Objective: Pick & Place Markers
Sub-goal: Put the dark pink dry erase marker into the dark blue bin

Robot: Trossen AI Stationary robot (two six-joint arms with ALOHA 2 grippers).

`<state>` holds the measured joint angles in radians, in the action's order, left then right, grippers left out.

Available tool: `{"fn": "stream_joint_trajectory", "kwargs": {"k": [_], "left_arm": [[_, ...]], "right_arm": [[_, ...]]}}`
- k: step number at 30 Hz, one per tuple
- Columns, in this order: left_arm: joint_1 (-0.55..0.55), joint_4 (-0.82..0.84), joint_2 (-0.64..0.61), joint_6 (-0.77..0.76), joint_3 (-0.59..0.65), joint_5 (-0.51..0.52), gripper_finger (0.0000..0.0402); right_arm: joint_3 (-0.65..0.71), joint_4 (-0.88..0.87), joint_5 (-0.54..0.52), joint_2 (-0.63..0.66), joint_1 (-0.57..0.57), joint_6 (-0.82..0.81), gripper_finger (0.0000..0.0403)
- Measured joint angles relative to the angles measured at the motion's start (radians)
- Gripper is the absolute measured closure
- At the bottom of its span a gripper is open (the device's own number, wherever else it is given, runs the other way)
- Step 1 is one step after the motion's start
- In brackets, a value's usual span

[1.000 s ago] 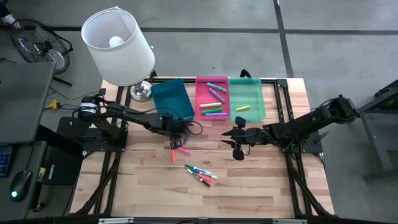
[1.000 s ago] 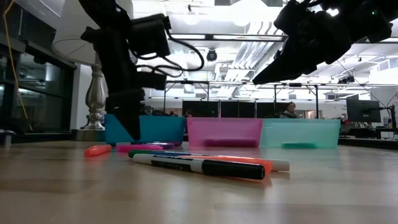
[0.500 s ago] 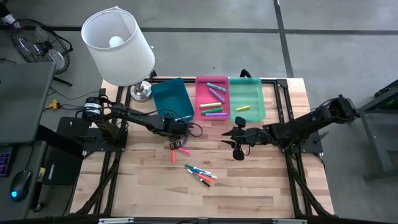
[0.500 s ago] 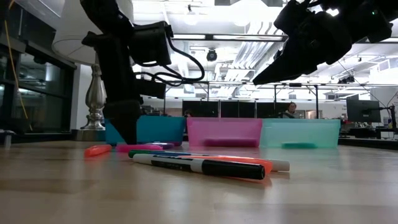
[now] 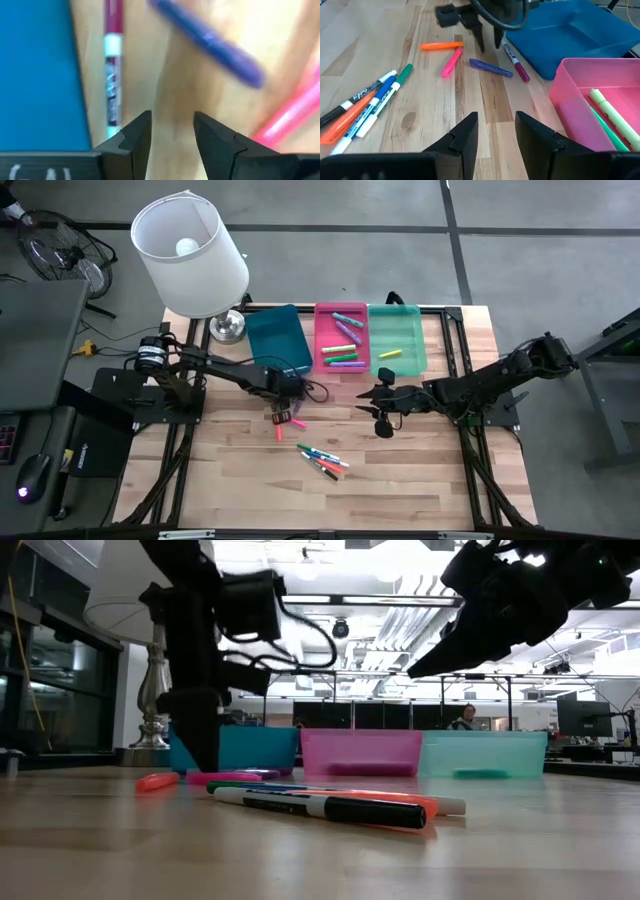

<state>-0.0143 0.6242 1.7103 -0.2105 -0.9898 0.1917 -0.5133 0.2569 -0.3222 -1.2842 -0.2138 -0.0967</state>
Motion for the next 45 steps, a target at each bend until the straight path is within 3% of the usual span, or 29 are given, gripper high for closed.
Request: {"fn": "stream_joint_trajectory", "kwargs": {"k": [8, 31, 42, 45], "left_arm": [[0.001, 0.045, -0.002, 0.029, -0.075, 0.084, 0.0259], [0.002, 0.064, 0.041, 0.112, -0.079, 0.244, 0.0259], [0.067, 0.081, 0.046, 0.103, -0.078, 0.267, 0.0259], [0.083, 0.082, 0.045, 0.111, -0.078, 0.222, 0.0259]], "right_arm": [[0.000, -0.014, 0.000, 0.000, 0.000, 0.000, 0.0284], [0.000, -0.030, 0.005, 0.000, 0.000, 0.003, 0.0284], [0.000, -0.029, 0.015, 0.000, 0.000, 0.000, 0.0284], [0.000, -0.029, 0.015, 0.000, 0.000, 0.000, 0.0284]]}}
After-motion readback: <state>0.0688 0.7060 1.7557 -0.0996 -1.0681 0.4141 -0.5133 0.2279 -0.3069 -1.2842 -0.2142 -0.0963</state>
